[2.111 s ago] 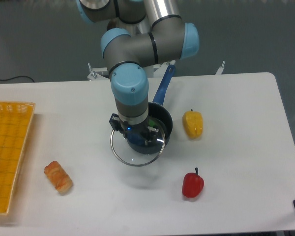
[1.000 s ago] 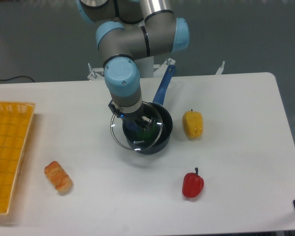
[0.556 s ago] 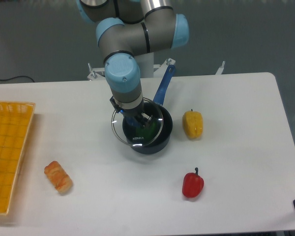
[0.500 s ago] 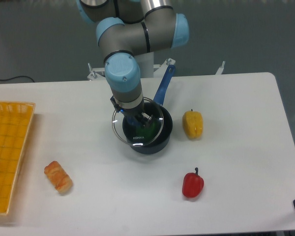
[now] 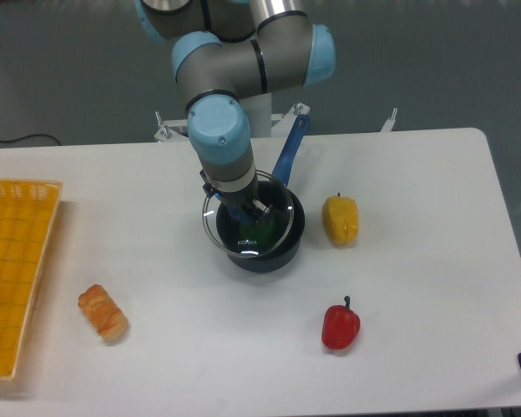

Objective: Close the pot lid
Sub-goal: 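Lower the glass lid onto the pot rim and align it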

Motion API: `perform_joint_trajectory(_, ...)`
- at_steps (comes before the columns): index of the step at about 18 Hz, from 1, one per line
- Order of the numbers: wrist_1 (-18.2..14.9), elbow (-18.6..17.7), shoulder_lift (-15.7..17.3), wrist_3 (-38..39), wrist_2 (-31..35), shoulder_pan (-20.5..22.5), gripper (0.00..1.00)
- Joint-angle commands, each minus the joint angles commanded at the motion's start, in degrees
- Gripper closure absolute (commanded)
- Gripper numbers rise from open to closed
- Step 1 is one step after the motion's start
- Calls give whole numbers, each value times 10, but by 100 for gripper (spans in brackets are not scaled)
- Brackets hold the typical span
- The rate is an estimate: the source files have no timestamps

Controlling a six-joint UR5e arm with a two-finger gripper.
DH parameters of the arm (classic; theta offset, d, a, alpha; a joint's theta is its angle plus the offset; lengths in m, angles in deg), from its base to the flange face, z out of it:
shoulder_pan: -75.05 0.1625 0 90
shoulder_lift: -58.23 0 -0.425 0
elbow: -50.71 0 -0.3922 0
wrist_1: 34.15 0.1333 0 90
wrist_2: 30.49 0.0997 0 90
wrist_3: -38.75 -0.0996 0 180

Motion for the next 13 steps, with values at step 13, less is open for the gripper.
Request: perform_joint_trajectory(13, 2, -3, -5, -27, 3, 2, 51)
